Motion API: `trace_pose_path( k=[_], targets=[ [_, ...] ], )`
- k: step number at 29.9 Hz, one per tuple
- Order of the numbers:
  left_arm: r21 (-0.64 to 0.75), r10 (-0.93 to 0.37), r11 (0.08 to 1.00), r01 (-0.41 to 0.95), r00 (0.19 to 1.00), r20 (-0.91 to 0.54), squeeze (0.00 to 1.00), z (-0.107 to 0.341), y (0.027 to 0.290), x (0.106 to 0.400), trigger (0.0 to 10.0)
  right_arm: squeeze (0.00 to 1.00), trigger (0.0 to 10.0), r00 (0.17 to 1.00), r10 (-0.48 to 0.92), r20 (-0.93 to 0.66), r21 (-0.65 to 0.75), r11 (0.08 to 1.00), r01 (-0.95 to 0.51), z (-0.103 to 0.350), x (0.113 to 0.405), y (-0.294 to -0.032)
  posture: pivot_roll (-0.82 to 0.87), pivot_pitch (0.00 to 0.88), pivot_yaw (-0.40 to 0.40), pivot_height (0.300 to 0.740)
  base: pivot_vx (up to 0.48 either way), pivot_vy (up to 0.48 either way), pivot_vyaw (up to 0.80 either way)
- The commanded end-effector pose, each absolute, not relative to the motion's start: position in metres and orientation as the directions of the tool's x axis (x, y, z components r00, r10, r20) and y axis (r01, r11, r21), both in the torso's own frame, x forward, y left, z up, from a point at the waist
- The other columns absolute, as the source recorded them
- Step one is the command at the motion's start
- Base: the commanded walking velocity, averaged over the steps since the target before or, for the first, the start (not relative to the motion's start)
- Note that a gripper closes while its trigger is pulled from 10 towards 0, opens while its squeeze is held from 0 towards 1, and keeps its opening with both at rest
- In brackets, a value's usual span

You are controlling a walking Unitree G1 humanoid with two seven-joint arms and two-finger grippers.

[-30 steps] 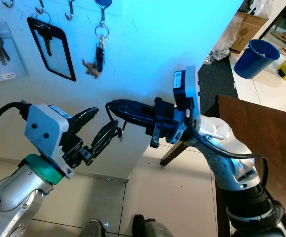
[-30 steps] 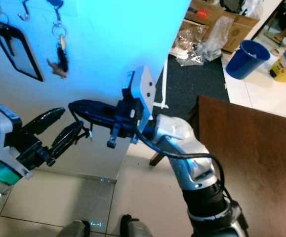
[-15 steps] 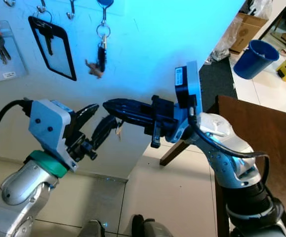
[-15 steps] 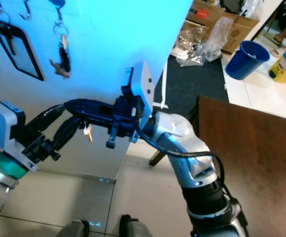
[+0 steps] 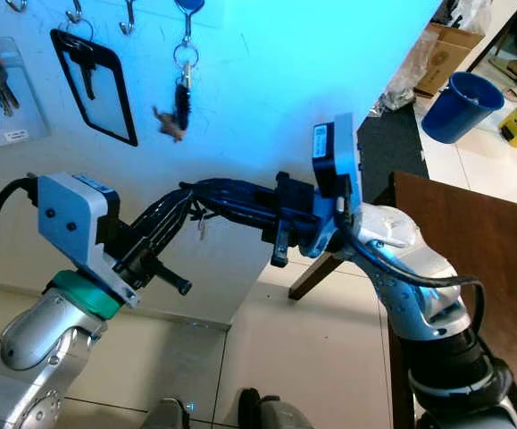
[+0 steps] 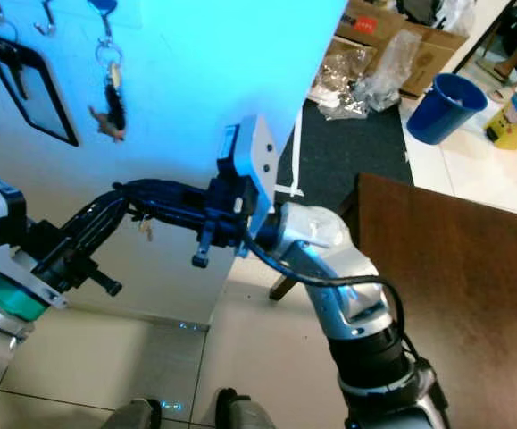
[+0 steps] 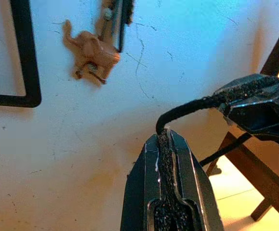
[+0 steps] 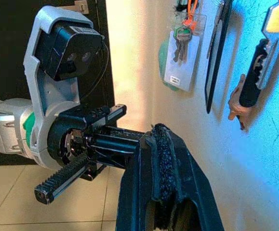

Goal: Hang keys on a hook

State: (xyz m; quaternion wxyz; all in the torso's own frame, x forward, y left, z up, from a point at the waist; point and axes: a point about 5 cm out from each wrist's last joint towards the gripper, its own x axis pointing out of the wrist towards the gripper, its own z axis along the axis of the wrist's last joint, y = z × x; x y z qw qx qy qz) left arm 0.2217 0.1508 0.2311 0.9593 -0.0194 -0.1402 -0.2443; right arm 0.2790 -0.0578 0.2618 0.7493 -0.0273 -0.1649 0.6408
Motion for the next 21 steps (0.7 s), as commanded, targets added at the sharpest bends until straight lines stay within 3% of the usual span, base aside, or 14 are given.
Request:
trace_pose_path(
  k=[1, 21],
  targets=[
    [0.012, -0.464, 0.877, 0.481, 0.839, 0.285, 0.00, 0.233, 0.150, 0.219, 0.0, 0.00, 10.0, 0.133, 0.972, 0.195, -0.248, 0.180, -0.952, 0.256, 0.279, -0.058, 0.07, 0.152, -0.096, 0.740, 0.000, 0.000, 0.00],
    [0.078, -0.493, 0.868, 0.490, 0.835, 0.247, 0.00, 0.232, 0.155, 0.208, 0.0, 0.00, 10.0, 0.316, 0.920, 0.232, -0.297, 0.376, -0.878, 0.257, 0.304, -0.064, 0.08, 0.150, -0.096, 0.740, 0.000, 0.000, 0.00]
  ],
)
